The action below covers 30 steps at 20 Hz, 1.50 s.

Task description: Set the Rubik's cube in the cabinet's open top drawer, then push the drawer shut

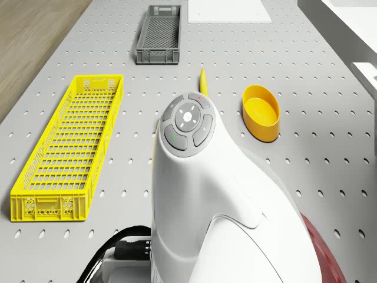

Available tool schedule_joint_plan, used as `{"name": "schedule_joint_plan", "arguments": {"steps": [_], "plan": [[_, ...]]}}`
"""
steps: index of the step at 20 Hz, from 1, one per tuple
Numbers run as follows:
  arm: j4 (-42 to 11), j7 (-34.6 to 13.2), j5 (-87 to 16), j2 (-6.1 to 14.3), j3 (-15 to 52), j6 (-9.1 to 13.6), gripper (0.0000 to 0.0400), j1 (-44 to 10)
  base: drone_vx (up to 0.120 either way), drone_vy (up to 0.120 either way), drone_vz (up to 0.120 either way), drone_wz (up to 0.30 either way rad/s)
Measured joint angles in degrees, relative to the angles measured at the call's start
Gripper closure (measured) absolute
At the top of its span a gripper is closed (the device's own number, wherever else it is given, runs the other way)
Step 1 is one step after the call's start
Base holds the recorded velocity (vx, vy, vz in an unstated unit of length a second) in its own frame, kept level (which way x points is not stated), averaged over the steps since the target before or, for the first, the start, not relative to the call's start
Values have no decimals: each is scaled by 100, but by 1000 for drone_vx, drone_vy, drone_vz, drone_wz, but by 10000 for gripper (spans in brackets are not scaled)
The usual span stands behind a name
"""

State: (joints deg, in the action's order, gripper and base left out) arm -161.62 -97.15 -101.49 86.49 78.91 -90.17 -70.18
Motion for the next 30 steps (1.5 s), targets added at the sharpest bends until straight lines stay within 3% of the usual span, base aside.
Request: {"name": "schedule_joint_plan", "arguments": {"steps": [30], "plan": [[8,-33,85,209,21,-194,75,-43,0,-120,120,0]]}}
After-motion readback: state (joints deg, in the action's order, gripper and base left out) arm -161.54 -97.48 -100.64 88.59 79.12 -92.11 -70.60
